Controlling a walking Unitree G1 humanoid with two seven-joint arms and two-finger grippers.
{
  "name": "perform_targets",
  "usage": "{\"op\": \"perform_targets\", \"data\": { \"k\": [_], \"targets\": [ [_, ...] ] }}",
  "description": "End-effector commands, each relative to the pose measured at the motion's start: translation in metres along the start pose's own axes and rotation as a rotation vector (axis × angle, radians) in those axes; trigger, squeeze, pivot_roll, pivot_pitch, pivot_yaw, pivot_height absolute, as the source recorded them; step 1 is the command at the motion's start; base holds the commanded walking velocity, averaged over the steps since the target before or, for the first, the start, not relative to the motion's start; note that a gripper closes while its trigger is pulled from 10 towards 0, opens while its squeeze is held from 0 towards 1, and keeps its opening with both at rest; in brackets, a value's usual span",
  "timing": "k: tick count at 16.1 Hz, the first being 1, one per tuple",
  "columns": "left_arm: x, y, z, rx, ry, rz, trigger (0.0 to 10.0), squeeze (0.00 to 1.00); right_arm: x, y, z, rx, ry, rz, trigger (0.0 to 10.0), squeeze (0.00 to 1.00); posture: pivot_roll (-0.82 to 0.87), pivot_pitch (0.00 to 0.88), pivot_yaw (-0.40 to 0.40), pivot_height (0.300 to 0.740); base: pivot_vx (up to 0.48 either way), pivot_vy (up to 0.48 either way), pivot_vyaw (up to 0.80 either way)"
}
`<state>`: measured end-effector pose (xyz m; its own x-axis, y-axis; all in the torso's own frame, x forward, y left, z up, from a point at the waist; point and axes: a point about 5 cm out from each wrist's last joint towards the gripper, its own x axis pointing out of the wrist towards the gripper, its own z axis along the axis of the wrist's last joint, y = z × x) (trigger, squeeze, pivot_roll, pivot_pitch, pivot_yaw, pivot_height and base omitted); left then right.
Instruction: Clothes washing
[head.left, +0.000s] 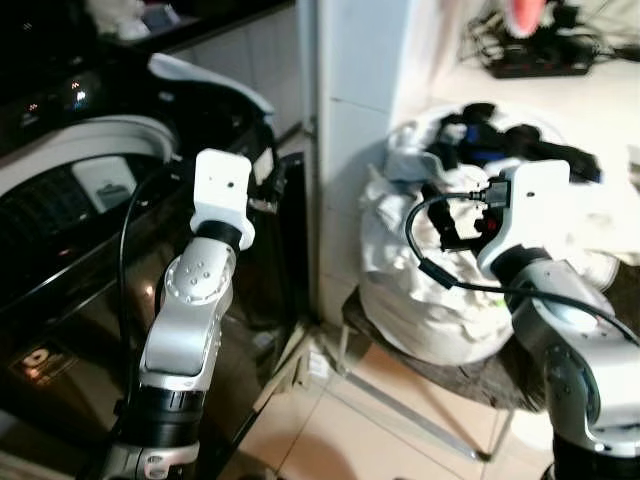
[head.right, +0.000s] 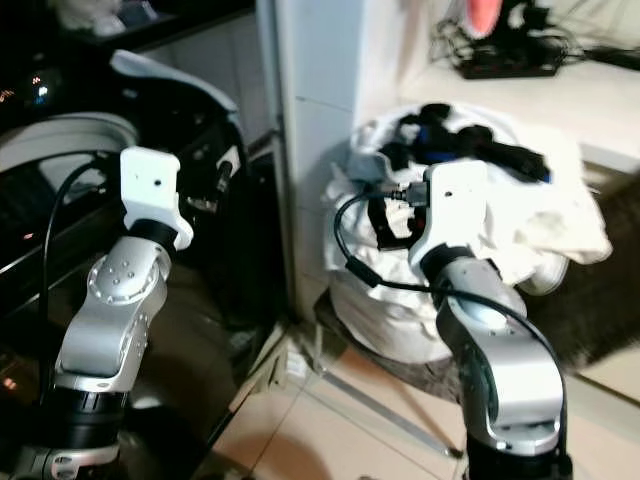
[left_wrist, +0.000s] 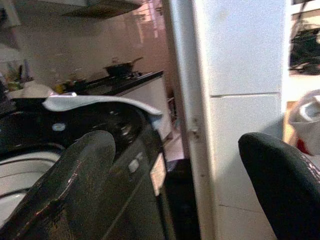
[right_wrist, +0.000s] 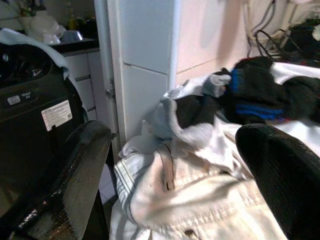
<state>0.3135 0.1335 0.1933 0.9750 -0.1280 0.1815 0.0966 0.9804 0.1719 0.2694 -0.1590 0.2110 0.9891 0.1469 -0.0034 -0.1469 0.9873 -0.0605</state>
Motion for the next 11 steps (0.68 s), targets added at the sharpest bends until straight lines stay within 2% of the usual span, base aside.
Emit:
{"op": "perform_targets", "data": {
  "k": [1, 11],
  "targets": [
    [-0.0017, 0.0019, -0.0014, -0.007, 0.008, 0.012, 10.0, 0.00, 0.0013, -0.0028, 0.0035, -0.018, -0.018, -0.007, 10.0, 0.00, -0.02, 0.000, 0.010, 0.740, 0.000, 0.000, 0.00],
    [-0.0012, -0.0020, 0.0055, -0.020, -0.016, -0.011, 10.0, 0.00, 0.0035, -0.0066, 0.0100, -0.012, -0.056, -0.025, 10.0, 0.00, -0.02, 0.000, 0.015, 0.740, 0.000, 0.000, 0.00]
  ]
}}
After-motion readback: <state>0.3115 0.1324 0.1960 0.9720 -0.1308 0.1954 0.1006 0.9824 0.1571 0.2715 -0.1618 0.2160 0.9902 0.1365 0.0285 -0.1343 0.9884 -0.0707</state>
